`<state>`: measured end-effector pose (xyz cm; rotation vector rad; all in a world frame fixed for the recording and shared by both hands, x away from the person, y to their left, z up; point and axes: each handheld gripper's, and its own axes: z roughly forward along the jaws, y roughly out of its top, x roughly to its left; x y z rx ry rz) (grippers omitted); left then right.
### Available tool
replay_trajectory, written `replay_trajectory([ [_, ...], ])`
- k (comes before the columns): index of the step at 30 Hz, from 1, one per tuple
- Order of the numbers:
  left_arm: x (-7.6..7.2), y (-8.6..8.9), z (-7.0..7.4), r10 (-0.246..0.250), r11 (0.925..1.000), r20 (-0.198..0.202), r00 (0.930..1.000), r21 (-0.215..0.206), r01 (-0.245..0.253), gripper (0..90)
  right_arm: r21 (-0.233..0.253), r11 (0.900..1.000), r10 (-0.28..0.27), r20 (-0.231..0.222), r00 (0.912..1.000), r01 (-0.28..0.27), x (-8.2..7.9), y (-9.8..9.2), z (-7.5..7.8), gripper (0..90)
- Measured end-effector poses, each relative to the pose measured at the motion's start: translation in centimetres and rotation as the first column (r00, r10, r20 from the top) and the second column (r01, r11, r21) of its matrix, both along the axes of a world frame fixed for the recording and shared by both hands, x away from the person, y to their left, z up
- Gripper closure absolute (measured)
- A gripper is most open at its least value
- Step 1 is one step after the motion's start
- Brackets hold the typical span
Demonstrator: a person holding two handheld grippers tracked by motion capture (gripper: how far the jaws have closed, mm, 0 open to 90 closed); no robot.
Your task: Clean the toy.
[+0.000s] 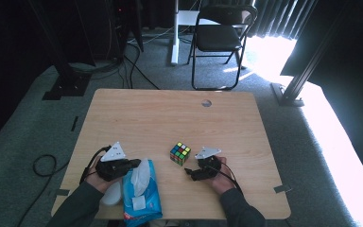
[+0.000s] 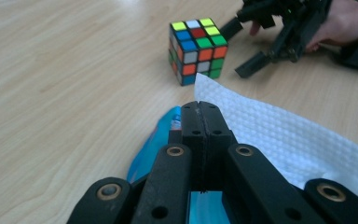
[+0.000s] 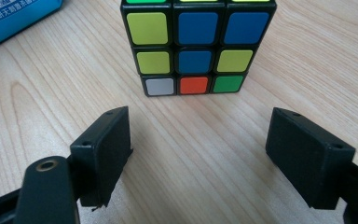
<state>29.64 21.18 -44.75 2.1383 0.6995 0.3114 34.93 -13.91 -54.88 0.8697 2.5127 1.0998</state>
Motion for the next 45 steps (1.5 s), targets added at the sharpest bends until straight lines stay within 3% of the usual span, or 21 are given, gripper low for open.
replay_trajectory([
  [15,2.5,1.3,2.1,0.078,0.9966,0.046,0.9959,-0.03,-0.077,90.0,0.001,1.0,-0.003,0.0,1.0,0.003,0.0,0.0,0.0,21.8],
  [25,4.5,1.9,3.7,0.147,0.9884,0.068,0.9868,-0.051,-0.143,90.0,0.003,1.0,-0.004,0.001,1.0,0.004,0.1,0.0,0.0,21.8],
  [29,4.0,1.5,3.4,0.133,0.9905,0.064,0.9891,-0.046,-0.13,90.0,0.003,1.0,-0.004,0.0,1.0,0.004,0.0,0.0,0.0,21.8],
  [33,3.0,1.0,2.2,0.121,0.9921,0.031,0.9921,-0.036,-0.12,89.8,0.003,1.0,-0.005,-0.002,1.0,0.005,0.0,0.0,0.0,21.8],
  [35,2.4,0.9,1.5,0.11,0.9939,0.011,0.9939,-0.011,-0.11,89.0,0.001,1.0,-0.003,0.001,1.0,0.003,0.0,0.0,0.0,21.9],
  [37,1.7,0.5,1.0,0.085,0.996,0.002,0.9964,0.028,-0.085,85.6,0.001,1.0,-0.003,0.001,1.0,0.003,0.0,0.0,0.0,21.8],
  [41,0.4,-0.2,0.9,0.035,0.9984,-0.007,0.9994,0.045,-0.034,78.2,0.001,1.0,-0.004,0.0,1.0,0.004,0.0,0.0,0.0,21.8],
  [45,-0.6,-0.6,0.9,0.005,0.9996,-0.027,0.9996,0.028,-0.004,68.7,0.001,1.0,-0.002,0.001,1.0,0.002,0.1,0.0,0.0,21.8],
])
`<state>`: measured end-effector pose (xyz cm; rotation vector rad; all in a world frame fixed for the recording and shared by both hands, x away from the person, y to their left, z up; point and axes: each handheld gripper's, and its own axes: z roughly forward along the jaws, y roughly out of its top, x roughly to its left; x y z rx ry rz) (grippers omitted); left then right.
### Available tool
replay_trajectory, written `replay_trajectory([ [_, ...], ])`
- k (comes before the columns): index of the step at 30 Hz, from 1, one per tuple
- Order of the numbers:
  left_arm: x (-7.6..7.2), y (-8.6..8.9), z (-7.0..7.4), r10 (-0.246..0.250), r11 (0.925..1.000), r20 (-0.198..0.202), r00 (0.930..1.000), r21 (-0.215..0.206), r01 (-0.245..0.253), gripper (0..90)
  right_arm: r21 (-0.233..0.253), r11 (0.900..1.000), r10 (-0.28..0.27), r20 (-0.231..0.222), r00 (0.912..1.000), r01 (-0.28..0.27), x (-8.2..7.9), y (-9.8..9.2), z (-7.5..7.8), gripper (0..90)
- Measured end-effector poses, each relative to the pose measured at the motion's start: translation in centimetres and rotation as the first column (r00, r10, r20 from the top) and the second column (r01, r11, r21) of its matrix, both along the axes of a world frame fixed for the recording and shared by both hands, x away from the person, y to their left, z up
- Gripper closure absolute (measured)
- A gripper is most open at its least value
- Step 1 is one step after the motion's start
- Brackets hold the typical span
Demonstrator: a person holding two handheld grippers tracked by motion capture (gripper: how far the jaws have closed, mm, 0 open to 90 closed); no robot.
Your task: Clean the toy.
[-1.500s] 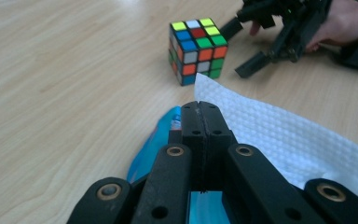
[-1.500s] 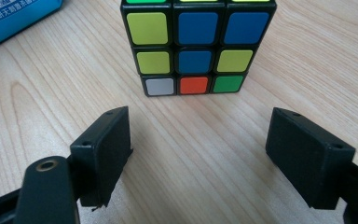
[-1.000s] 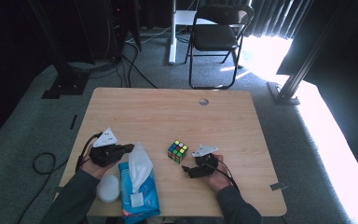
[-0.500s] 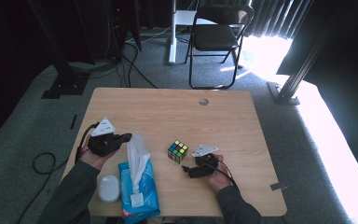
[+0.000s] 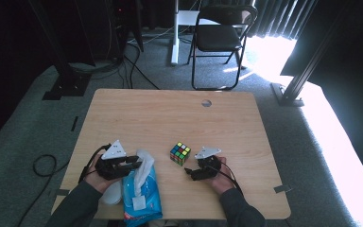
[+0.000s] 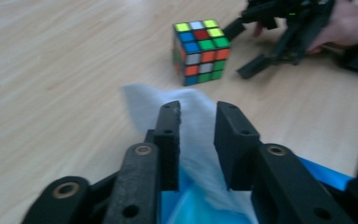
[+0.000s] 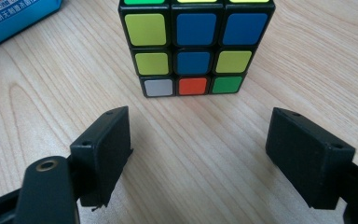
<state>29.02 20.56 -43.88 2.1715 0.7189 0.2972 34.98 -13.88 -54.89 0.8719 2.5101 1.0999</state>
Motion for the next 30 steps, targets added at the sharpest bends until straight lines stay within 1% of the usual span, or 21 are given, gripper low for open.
replay_trajectory([
  [3,-0.5,-0.4,-0.3,0.0,0.9995,-0.01,1.0,0.031,0.0,59.6,0.0,1.0,0.0,0.0,1.0,0.0,0.0,0.0,0.0,21.8],
  [4,-0.6,-0.6,-0.6,0.005,0.999,-0.006,1.0,0.045,-0.005,56.4,0.0,1.0,0.0,0.0,1.0,0.0,0.0,0.0,0.0,21.8],
  [8,-0.4,-1.2,-1.4,0.02,0.9956,-0.019,0.9996,0.092,-0.018,46.1,0.0,1.0,0.0,0.0,1.0,0.0,0.0,0.0,0.0,21.8],
  [9,-0.4,-1.3,-1.6,0.025,0.9953,-0.023,0.9994,0.094,-0.022,44.4,0.0,1.0,0.0,0.0,1.0,0.0,0.0,0.0,0.0,21.8],
  [10,-0.4,-1.4,-1.7,0.026,0.9939,-0.024,0.9994,0.108,-0.023,42.7,0.0,1.0,0.0,0.0,1.0,0.0,0.0,0.0,0.0,21.8],
  [12,-0.4,-1.7,-2.0,0.024,0.9916,-0.031,0.9992,0.128,-0.02,40.3,0.0,1.0,0.0,0.0,1.0,0.0,0.0,0.0,0.0,21.8],
  [14,-0.4,-2.1,-2.3,0.02,0.9904,-0.042,0.9989,0.138,-0.014,39.8,0.0,1.0,0.0,0.0,1.0,0.0,0.0,0.0,0.0,21.8],
  [16,-0.2,-2.4,-2.7,0.019,0.987,-0.049,0.9986,0.16,-0.011,39.5,0.0,1.0,0.0,0.0,1.0,0.0,0.0,0.0,0.0,21.8],
  [17,-0.1,-2.5,-2.8,0.024,0.9869,-0.057,0.9981,0.16,-0.015,39.7,0.0,1.0,0.0,0.0,1.0,0.0,0.0,0.0,0.0,21.8],
  [19,0.0,-2.4,-2.9,0.017,0.9893,-0.08,0.9967,0.146,-0.005,44.2,0.0,1.0,0.0,0.0,1.0,0.0,0.0,0.0,0.0,21.8],
  [21,0.1,-2.3,-2.8,0.014,0.9913,-0.096,0.9953,0.131,-0.002,50.9,0.0,1.0,0.0,0.0,1.0,0.0,0.0,0.0,0.0,21.8],
  [24,0.2,-2.2,-2.8,0.0,0.9939,-0.113,0.9936,0.109,0.013,59.2,0.0,1.0,0.0,0.0,1.0,0.0,0.0,0.0,0.0,21.8],
  [25,0.2,-2.2,-2.7,-0.003,0.9946,-0.116,0.9932,0.103,0.015,61.9,0.0,1.0,0.0,0.0,1.0,0.0,0.0,0.0,0.0,21.8],
  [27,0.3,-2.0,-2.7,0.008,0.9956,-0.115,0.9933,0.094,0.003,67.3,0.0,1.0,0.0,0.0,1.0,0.0,0.0,0.0,0.0,21.8],
  [30,0.6,-1.8,-2.7,0.015,0.9958,-0.105,0.9943,0.092,-0.006,79.2,0.0,1.0,0.0,0.0,1.0,0.0,0.0,0.0,0.0,21.8],
])
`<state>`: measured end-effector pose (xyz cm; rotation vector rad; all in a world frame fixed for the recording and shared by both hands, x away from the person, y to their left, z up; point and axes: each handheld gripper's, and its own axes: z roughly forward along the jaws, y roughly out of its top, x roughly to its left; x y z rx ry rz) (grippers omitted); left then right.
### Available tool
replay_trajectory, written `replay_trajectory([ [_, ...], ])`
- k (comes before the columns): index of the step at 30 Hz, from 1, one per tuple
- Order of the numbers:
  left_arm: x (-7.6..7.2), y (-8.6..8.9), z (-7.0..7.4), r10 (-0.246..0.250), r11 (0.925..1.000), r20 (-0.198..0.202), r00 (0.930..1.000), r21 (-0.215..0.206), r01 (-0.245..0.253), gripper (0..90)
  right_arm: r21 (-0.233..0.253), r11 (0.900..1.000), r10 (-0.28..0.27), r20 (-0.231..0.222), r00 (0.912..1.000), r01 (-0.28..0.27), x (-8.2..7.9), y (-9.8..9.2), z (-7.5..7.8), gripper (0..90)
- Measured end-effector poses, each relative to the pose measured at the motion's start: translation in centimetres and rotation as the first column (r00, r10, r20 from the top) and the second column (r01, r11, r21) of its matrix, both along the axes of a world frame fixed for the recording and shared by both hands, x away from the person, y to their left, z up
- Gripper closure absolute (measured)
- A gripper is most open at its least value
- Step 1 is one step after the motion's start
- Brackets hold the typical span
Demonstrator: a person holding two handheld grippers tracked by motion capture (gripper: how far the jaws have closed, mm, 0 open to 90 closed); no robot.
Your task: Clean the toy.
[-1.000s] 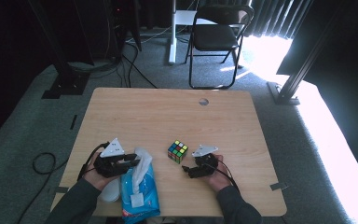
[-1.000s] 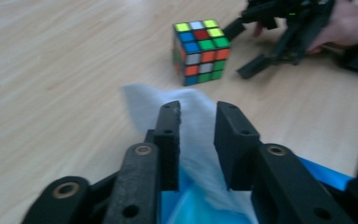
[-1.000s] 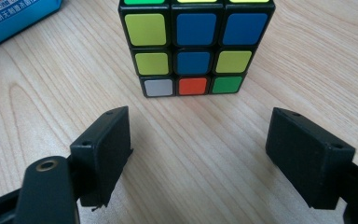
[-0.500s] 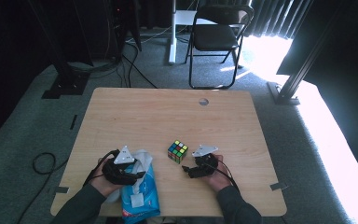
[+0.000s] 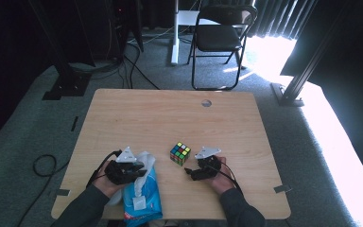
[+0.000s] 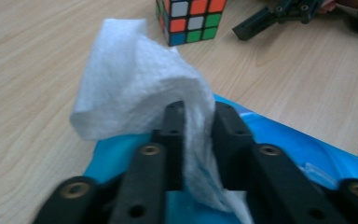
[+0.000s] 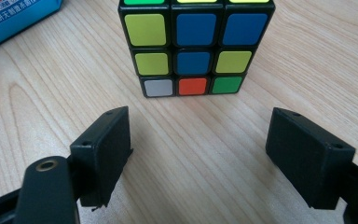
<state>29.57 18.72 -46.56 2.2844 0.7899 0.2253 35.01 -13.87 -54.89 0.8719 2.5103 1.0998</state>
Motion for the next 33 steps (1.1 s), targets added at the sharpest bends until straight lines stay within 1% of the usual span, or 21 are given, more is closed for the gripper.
replay_trajectory([
  [2,0.0,0.0,0.0,-0.001,1.0,0.012,0.9999,0.003,0.001,84.7,0.0,1.0,0.0,0.0,1.0,0.0,0.0,0.0,0.0,21.8],
  [4,-0.1,-0.1,0.1,0.004,1.0,0.029,0.9996,0.009,-0.004,86.2,0.0,1.0,0.0,0.0,1.0,0.0,0.0,0.0,0.0,21.8],
  [5,-0.1,0.0,0.2,0.007,0.9999,0.04,0.9992,0.016,-0.007,86.5,0.0,1.0,0.0,-0.001,1.0,0.0,0.0,0.0,0.0,21.8],
  [14,0.2,0.2,1.1,0.039,0.9992,0.104,0.9938,-0.011,-0.038,87.5,0.0,1.0,0.0,0.0,1.0,0.0,0.0,0.0,0.0,21.8],
  [15,0.3,0.2,1.2,0.038,0.9993,0.108,0.9935,-0.003,-0.038,87.5,0.0,1.0,0.0,-0.001,1.0,0.0,0.0,0.0,0.0,21.8],
  [17,0.4,0.0,1.3,0.045,0.999,0.122,0.9915,-0.001,-0.045,87.5,0.0,1.0,0.0,0.0,1.0,0.0,0.0,0.0,0.0,21.8],
  [19,0.6,0.1,1.4,0.049,0.9988,0.123,0.9912,-0.004,-0.049,87.5,0.0,1.0,0.0,-0.001,1.0,0.0,0.0,0.0,0.0,21.8],
  [22,0.9,0.2,1.7,0.059,0.9982,0.136,0.9889,-0.001,-0.06,87.5,0.0,1.0,0.0,0.0,1.0,0.0,0.0,0.0,0.0,21.8],
  [23,1.1,0.3,1.8,0.07,0.9975,0.143,0.9872,-0.003,-0.071,87.5,0.0,1.0,0.0,0.0,1.0,0.0,0.0,0.0,0.0,21.8],
  [25,1.3,0.5,2.0,0.075,0.9971,0.143,0.9869,-0.009,-0.075,87.5,0.001,1.0,-0.001,-0.001,1.0,0.001,0.0,0.0,0.0,21.8],
  [26,1.4,0.5,2.1,0.087,0.9962,0.155,0.984,-0.008,-0.087,87.5,0.001,1.0,-0.002,-0.001,1.0,0.002,0.0,0.0,0.0,21.8],
  [27,1.7,0.6,2.3,0.107,0.9941,0.17,0.9796,-0.004,-0.108,87.5,0.001,1.0,-0.001,-0.001,1.0,0.001,0.0,0.0,0.0,21.8],
  [28,1.8,0.7,2.5,0.12,0.9927,0.176,0.977,-0.009,-0.12,87.6,0.001,1.0,-0.002,-0.001,1.0,0.002,0.0,0.0,0.0,21.8],
  [30,2.3,1.2,3.4,0.156,0.9877,0.192,0.9689,-0.041,-0.151,87.6,0.001,1.0,-0.002,-0.001,1.0,0.002,0.0,0.0,0.0,21.8],
  [32,2.5,1.5,4.0,0.179,0.9835,0.206,0.9619,-0.061,-0.17,87.5,0.001,1.0,-0.002,-0.002,1.0,0.002,0.0,0.0,0.0,21.8],
  [33,2.6,1.7,4.4,0.194,0.9806,0.219,0.9563,-0.07,-0.183,87.5,0.001,1.0,-0.002,-0.002,1.0,0.002,0.0,0.0,0.0,21.8],
])
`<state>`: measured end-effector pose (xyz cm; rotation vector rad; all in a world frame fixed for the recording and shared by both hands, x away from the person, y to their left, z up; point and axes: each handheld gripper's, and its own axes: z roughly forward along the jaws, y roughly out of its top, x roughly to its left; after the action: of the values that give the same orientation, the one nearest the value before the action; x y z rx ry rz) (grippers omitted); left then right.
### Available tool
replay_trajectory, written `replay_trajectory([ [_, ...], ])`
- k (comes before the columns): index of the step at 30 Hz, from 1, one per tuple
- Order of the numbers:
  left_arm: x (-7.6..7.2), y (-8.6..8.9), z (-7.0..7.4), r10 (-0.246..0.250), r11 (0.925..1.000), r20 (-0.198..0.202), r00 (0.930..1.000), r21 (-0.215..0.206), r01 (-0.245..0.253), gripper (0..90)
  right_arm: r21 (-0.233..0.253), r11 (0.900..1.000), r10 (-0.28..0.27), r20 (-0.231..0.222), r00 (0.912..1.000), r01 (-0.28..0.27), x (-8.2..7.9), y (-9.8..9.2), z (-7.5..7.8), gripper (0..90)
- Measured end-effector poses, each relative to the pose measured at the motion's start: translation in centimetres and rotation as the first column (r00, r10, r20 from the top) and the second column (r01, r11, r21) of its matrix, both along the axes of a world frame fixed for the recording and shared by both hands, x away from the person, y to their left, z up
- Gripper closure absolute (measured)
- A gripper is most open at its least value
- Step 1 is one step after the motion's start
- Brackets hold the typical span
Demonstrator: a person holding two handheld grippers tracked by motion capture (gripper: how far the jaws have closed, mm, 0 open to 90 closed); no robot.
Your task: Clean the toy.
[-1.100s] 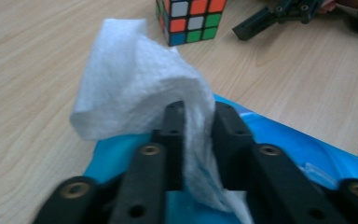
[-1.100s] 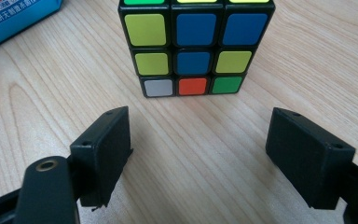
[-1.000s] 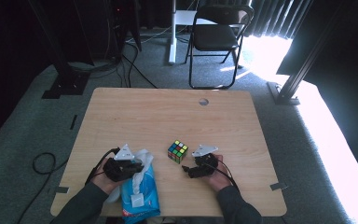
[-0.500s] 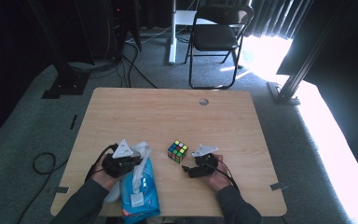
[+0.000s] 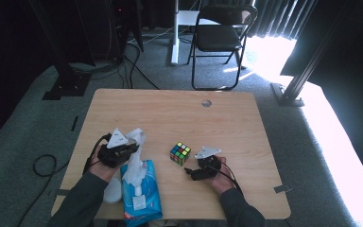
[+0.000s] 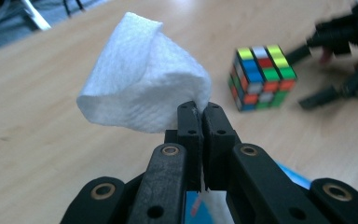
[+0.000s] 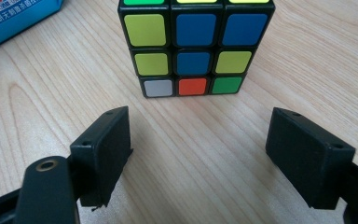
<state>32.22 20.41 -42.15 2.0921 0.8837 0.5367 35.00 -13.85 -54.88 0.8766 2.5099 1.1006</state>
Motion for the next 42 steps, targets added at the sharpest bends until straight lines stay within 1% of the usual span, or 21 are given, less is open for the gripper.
replay_trajectory([
  [3,0.3,0.1,0.5,0.01,0.9999,0.027,0.9996,0.004,-0.01,87.4,0.0,1.0,0.0,0.001,1.0,0.0,0.0,0.0,0.0,21.8],
  [5,0.8,0.2,0.9,0.018,0.9997,0.042,0.999,0.017,-0.019,87.4,0.0,1.0,0.0,0.0,1.0,0.0,0.0,0.0,0.0,21.8],
  [7,1.3,0.1,1.1,0.025,0.9994,0.052,0.9983,0.023,-0.026,87.4,0.001,1.0,0.0,0.0,1.0,0.0,0.0,0.0,0.0,21.8],
  [8,1.3,0.1,1.1,0.025,0.9994,0.052,0.9983,0.023,-0.026,87.3,0.001,1.0,0.0,0.0,1.0,0.0,0.0,0.0,0.0,21.8],
  [9,2.0,0.0,1.2,0.028,0.9991,0.062,0.9977,0.029,-0.03,87.3,0.0,1.0,0.001,0.0,1.0,-0.001,0.0,0.0,0.0,21.8],
  [12,3.1,-0.2,0.9,0.04,0.9978,0.069,0.9968,0.05,-0.044,87.3,0.001,1.0,-0.001,-0.001,1.0,0.001,0.0,0.0,0.0,21.8],
  [13,3.5,-0.3,0.6,0.044,0.997,0.066,0.9968,0.06,-0.048,87.3,0.0,1.0,0.001,0.002,1.0,-0.001,0.0,0.0,0.0,21.8],
  [16,4.5,-0.4,-0.1,0.058,0.9957,0.054,0.9969,0.07,-0.062,87.4,0.0,1.0,0.001,0.002,1.0,-0.001,0.0,0.0,0.0,21.8],
  [18,4.9,-0.4,-0.6,0.066,0.9943,0.051,0.9965,0.081,-0.07,87.3,-0.003,1.0,0.003,0.002,1.0,-0.003,0.0,0.0,0.0,21.8],
  [19,5.2,-0.4,-0.7,0.069,0.994,0.051,0.9963,0.081,-0.073,87.3,-0.003,1.0,0.003,0.002,1.0,-0.003,0.0,0.0,0.0,21.8],
  [22,5.4,-0.2,-0.8,0.076,0.9952,0.041,0.9962,0.058,-0.078,87.3,-0.002,1.0,0.002,0.002,1.0,-0.002,0.0,0.0,0.0,21.8],
  [23,5.4,-0.2,-0.8,0.072,0.9961,0.034,0.9968,0.048,-0.073,87.3,-0.002,1.0,0.002,0.002,1.0,-0.002,0.0,0.0,0.0,21.8],
  [25,5.0,-0.4,-0.8,0.055,0.9975,0.025,0.9982,0.044,-0.056,87.2,-0.003,1.0,0.003,0.002,1.0,-0.003,0.0,0.0,0.0,21.8],
  [28,4.1,-0.6,-0.9,0.028,0.9994,0.001,0.9996,0.019,-0.028,87.1,0.0,1.0,0.001,0.002,1.0,-0.001,0.0,0.0,0.0,21.8],
  [30,3.2,-0.8,-0.9,0.014,0.9996,-0.003,0.9999,0.022,-0.014,86.9,0.0,1.0,0.002,0.002,1.0,-0.002,0.0,0.0,0.0,21.8],
  [32,2.5,-0.7,-1.0,-0.004,1.0,-0.023,0.9997,0.006,0.004,86.8,0.0,1.0,0.0,0.001,1.0,0.0,0.0,0.0,0.0,21.8],
  [34,1.7,-0.6,-1.0,-0.012,0.9999,-0.035,0.9993,0.002,0.012,86.6,0.0,1.0,0.001,0.0,1.0,-0.001,0.0,0.0,0.0,21.8],
  [36,1.0,-0.4,-1.0,-0.025,0.9996,-0.052,0.9983,-0.015,0.024,86.6,-0.001,1.0,0.001,0.002,1.0,-0.001,0.0,0.0,0.0,21.8],
  [38,0.3,-0.4,-1.0,-0.039,0.9991,-0.072,0.9966,-0.022,0.038,86.5,-0.001,1.0,0.002,0.002,1.0,-0.002,0.0,0.0,0.0,21.8],
  [39,0.0,-0.4,-1.1,-0.047,0.9988,-0.081,0.9956,-0.016,0.046,86.3,0.0,1.0,0.001,0.001,1.0,-0.001,0.0,0.0,0.0,21.8],
  [42,-0.6,-0.6,-1.9,-0.058,0.9977,-0.109,0.9923,0.029,0.062,86.1,-0.001,1.0,0.002,0.001,1.0,-0.002,0.0,0.0,0.0,21.8],
])
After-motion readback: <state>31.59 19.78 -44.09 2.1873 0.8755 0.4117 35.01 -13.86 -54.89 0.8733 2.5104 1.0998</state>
